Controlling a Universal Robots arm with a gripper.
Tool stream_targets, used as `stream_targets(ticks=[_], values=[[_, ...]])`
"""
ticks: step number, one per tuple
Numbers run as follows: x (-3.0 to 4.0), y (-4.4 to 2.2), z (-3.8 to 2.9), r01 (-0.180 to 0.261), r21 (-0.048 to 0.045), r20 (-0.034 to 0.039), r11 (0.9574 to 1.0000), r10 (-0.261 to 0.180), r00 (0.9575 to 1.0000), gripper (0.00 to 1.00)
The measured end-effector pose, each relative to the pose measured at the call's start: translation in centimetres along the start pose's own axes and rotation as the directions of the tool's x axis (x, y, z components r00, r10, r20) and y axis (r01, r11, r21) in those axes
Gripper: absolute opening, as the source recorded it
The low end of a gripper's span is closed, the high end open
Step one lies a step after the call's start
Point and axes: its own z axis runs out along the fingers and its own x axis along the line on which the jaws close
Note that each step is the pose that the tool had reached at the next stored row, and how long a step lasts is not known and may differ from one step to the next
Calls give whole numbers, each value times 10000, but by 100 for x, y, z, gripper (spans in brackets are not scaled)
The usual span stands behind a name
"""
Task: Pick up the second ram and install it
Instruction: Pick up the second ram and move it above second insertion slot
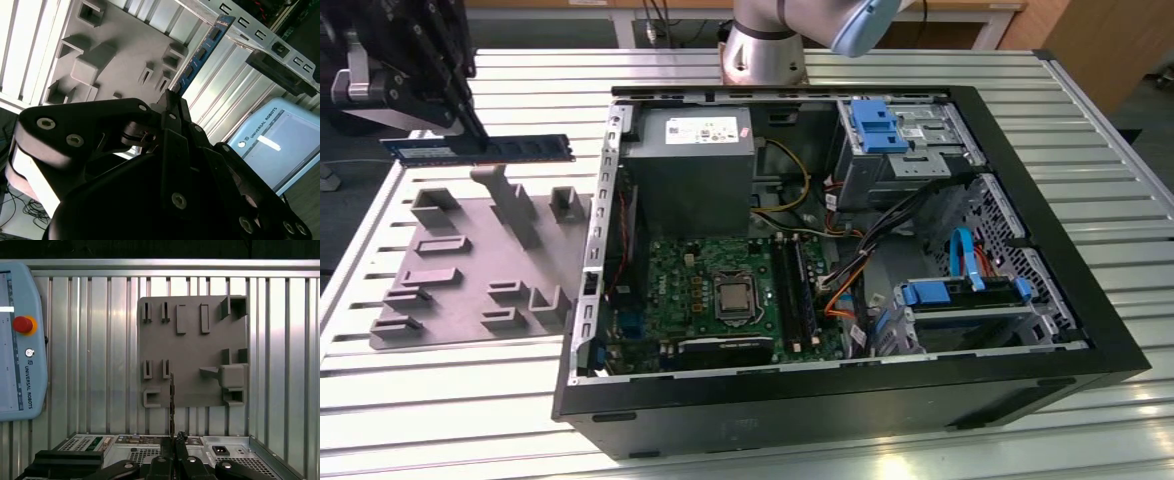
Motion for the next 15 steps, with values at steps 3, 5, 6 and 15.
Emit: stream_targets(ticks=[3,5,6,15], values=[[0,-27,0,0,-1,0,10000,0,10000,14],[0,-45,1,0,0,0,10000,0,10000,14],[0,-54,1,0,0,0,10000,0,10000,14],[-1,-132,1,0,0,0,10000,0,10000,14]])
